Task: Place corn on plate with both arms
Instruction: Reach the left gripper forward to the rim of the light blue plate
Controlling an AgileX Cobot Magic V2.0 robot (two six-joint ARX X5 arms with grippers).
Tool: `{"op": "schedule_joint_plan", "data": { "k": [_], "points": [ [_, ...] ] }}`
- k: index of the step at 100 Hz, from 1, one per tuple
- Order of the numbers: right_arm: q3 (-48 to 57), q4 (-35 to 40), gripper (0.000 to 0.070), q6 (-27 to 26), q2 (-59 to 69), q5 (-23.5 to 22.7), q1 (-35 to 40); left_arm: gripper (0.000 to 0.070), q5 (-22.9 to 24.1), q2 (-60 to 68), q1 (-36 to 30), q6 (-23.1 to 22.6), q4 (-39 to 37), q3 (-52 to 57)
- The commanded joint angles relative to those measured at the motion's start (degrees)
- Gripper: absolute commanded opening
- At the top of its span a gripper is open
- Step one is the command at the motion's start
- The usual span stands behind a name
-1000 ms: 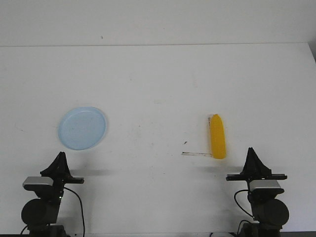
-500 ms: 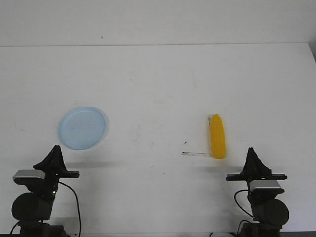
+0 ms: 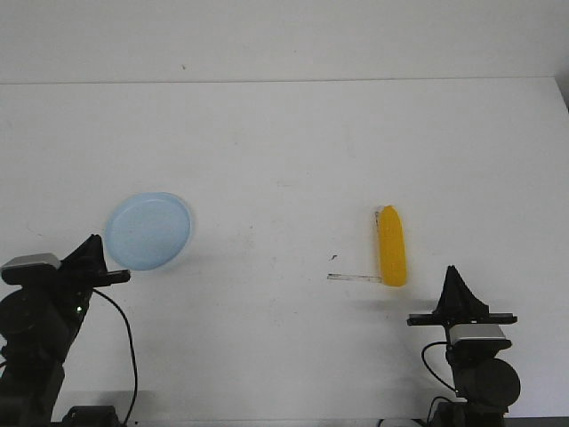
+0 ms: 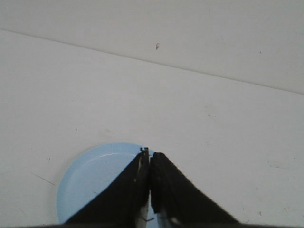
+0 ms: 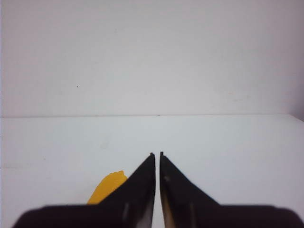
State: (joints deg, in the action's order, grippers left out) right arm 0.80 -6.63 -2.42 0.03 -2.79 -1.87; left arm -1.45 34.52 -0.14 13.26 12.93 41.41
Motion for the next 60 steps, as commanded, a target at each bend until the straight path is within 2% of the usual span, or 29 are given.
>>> {"op": "schedule_joint_plan", "data": {
  "k": [1,12,21,34,60],
  "points": [
    [-0.07,-0.61,0.0016,-0.55,0.04,0.2,0.07,0.0001,-0.02,2.38,0.02,0.57,0.33,1.4],
    [-0.07,-0.61,0.0016,-0.55,0.04,0.2,0.07,0.0001,-0.15,5.64,0.0,0.61,0.9,2.25],
    [-0.07,-0.59,0.0016,-0.55,0.04,0.2,0.09,0.0001,-4.48,8.22,0.02,0.76,2.6,3.17],
    [-0.07,-0.61,0.0016,-0.55,0.04,0.2,0.09,0.0001,-8.24,13.14,0.02,0.31,8.35,6.4],
    [-0.07,-0.61,0.0016,-0.55,0.04,0.2,0.09,0.0001,-8.66,28.89,2.62,-4.55,21.75,16.83]
  ]
}}
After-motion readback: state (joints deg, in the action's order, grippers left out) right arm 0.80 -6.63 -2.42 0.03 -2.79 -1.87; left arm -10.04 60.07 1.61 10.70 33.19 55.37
